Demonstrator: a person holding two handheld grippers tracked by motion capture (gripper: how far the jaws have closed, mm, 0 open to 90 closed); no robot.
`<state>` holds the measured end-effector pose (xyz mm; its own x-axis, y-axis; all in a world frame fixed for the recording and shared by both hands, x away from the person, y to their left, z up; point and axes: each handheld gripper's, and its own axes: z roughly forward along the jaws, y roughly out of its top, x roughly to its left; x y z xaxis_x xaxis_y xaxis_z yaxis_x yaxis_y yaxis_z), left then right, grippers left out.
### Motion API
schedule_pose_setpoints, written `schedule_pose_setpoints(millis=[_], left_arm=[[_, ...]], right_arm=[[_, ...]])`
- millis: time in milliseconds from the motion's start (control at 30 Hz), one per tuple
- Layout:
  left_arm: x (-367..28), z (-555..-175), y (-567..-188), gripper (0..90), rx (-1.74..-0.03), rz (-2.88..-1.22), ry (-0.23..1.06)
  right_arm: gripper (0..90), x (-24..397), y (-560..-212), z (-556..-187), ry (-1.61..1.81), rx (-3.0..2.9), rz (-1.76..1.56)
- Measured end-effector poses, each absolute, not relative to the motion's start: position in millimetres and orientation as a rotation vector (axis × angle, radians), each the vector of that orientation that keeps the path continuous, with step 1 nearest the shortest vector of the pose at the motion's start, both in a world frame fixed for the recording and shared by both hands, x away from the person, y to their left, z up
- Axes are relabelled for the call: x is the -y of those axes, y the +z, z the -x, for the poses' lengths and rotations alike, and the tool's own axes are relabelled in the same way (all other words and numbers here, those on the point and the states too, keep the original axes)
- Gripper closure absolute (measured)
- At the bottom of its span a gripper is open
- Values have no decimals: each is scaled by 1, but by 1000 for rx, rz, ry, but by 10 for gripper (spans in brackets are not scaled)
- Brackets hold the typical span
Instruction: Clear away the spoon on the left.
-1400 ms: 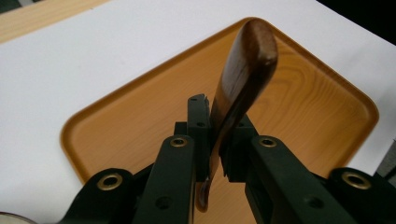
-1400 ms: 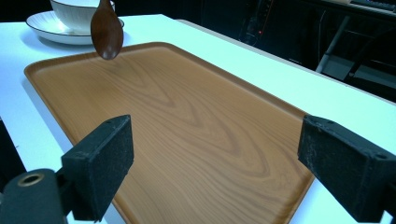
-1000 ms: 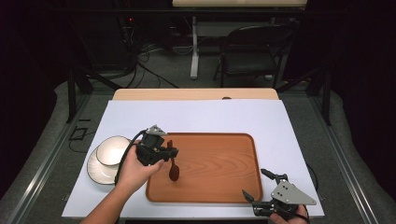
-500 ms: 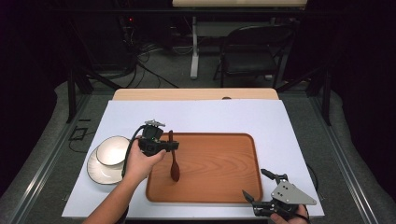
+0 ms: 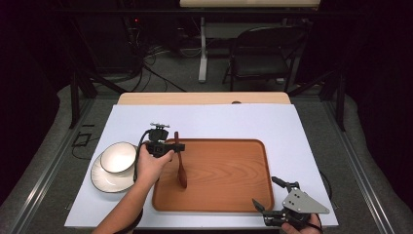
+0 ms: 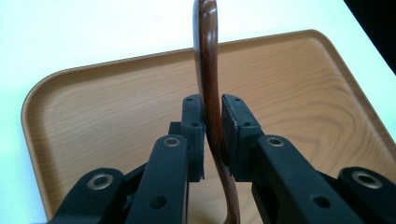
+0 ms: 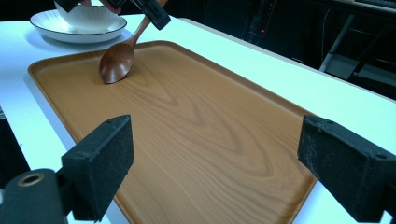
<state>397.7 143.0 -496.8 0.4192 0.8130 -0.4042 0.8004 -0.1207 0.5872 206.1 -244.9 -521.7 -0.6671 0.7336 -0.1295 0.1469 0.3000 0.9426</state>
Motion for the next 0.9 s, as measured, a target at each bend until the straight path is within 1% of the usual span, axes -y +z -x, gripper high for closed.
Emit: schedule_pose_setpoints(millis=[300,533,733,900], left_arm=[[-145,-408,-513,777,-1459,-1854,37],[-144,-414,-526,763,-1514,-1836,14],[-142,-417,-537,727,-1554,-1848,29],[-141,-417,-539,691,-1571,-1864,56]], right_arm=[[106,245,-522,-206,1378,-2020,-781],[106,245,-522,-206,1381,-2019,-779],[106,245,-522,-206,1380,-2025,-781],[107,245,-523,-207,1379,-2028,-781]])
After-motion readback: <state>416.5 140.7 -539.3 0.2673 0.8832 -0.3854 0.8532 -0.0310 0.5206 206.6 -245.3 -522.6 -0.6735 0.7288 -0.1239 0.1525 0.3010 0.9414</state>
